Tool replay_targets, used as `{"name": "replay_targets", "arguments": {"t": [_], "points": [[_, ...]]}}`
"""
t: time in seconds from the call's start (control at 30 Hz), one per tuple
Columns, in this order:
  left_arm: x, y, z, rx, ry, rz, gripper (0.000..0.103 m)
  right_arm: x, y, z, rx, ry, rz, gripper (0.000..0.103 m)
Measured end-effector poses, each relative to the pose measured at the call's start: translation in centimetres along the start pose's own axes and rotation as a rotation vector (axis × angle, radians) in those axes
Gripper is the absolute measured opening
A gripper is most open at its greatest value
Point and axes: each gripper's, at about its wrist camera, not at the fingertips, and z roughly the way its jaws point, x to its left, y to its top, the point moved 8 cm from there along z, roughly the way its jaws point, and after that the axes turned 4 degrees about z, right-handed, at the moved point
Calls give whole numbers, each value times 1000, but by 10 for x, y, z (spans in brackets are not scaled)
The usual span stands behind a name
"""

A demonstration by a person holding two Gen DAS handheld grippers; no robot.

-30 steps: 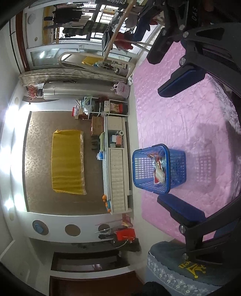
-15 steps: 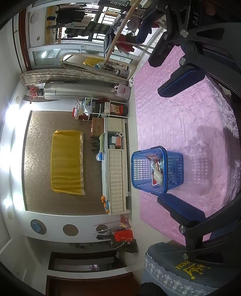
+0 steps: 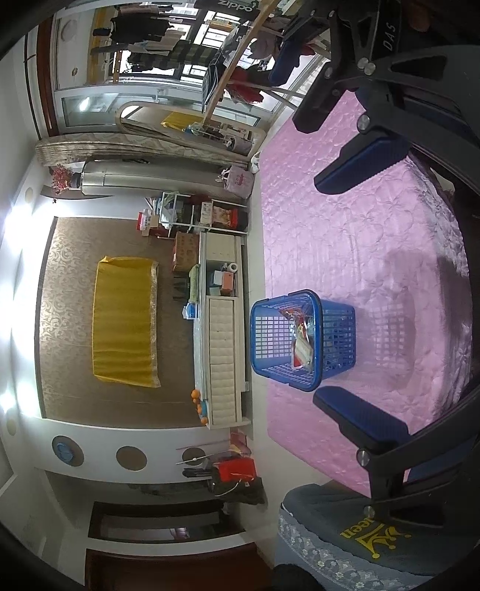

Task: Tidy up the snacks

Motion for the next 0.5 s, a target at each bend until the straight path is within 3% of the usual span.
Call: {"name": "replay_targets", "arguments": {"t": [0.5], "points": [[-2, -1, -5, -4, 14, 6, 103, -2, -2, 3, 18, 9, 7, 103]]}}
